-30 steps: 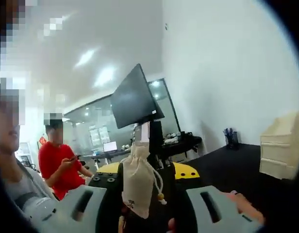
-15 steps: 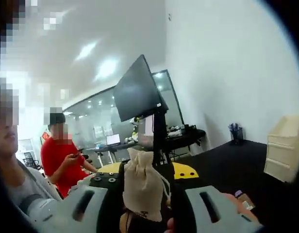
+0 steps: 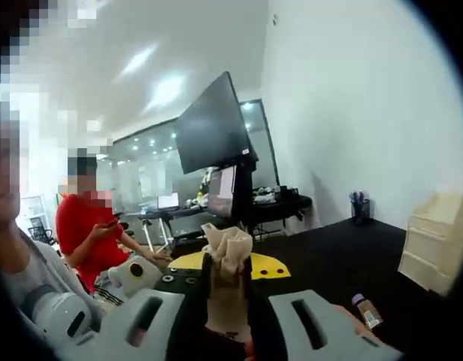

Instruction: Open the drawer, pick up the cosmetic bottles from the table one by one, place them into the drawer, release the gripper, close the drawer, and move the gripper away

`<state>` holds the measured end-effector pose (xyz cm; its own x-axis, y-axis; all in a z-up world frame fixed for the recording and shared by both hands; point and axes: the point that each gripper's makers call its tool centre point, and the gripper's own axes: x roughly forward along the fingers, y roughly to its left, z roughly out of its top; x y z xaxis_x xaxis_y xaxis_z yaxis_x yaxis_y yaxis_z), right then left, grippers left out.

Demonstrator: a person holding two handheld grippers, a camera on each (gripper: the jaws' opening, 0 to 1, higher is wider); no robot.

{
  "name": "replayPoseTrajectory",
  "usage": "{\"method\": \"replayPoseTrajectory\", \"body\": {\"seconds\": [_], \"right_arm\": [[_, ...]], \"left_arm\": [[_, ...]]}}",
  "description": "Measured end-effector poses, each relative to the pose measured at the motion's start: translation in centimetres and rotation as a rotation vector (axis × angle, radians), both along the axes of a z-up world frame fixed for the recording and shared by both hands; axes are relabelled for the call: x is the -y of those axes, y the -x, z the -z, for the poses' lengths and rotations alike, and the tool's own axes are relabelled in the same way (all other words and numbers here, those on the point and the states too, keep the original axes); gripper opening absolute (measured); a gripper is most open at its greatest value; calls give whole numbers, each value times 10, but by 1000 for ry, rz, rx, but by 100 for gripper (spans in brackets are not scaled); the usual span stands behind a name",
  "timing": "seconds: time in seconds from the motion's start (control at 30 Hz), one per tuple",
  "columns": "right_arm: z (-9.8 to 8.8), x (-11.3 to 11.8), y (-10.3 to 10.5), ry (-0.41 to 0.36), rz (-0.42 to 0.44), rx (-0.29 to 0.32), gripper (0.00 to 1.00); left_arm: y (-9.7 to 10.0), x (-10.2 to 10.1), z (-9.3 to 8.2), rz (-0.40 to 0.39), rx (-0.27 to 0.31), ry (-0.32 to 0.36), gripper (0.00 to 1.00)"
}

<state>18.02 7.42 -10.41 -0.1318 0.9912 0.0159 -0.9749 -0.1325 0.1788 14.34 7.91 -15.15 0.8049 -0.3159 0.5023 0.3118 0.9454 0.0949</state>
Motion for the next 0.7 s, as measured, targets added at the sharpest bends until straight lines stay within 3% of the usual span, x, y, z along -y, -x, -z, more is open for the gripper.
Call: {"method": "replayPoseTrajectory", "body": {"seconds": [0.33,0.43,0.7], "right_arm": [[-9,15,-19,-11,70,-6,9],[-15,23,-29,-18,108,6,8],[-37,60,-78,-55,270,23,8]], "left_arm": [[-17,10,-7,11,-6,-6,18],[-23,14,-3,22,-41,-20,19],[-45,22,6,59,-115,-96,41]]}}
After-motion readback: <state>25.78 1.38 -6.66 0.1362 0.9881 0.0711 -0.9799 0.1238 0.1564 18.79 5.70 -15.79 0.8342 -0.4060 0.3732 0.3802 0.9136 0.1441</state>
